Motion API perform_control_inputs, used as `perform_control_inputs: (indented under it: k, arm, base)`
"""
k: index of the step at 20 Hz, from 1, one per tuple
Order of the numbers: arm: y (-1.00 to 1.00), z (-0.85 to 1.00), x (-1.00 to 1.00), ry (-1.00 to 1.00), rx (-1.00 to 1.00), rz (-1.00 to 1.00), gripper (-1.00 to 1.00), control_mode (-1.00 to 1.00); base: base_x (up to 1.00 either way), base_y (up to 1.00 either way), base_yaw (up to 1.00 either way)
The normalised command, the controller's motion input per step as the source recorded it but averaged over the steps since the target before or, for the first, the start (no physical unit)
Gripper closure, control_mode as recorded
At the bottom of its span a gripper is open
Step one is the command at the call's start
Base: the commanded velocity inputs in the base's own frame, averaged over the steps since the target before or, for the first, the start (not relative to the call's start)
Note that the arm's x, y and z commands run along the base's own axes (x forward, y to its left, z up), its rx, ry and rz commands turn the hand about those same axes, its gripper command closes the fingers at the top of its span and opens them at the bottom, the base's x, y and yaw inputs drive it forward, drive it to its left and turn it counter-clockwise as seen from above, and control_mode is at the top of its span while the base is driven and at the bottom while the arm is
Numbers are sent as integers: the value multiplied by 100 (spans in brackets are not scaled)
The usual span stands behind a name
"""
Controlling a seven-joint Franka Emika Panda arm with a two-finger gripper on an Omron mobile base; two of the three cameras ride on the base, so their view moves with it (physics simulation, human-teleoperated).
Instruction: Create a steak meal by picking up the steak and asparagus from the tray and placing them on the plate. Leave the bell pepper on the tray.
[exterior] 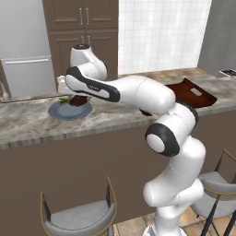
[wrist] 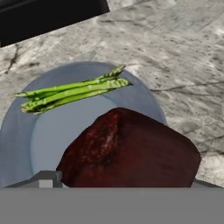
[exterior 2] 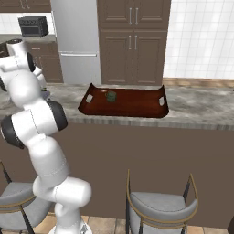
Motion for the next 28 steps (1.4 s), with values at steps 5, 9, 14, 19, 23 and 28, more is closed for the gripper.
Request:
perform_control_inputs:
  k: [5, 9, 14, 19, 23, 28]
  arm:
    - [16, -30, 16, 2, 0, 0, 100, -100]
    - [23, -24, 6, 0, 0, 0, -100, -100]
    - [11, -7, 1, 0, 0, 0, -100, -100]
    - [-16, 8, -15, -8, 0, 0, -100, -100]
    - [-24, 23, -22, -12, 0, 0, -100, -100]
    - [-33, 42, -46, -13, 0, 0, -100, -100]
  base:
    - [0, 0, 0]
    - [0, 0, 0]
    - [0, 0, 0]
    - [0, 0, 0]
    - [0, 0, 0]
    - [0, 0, 0]
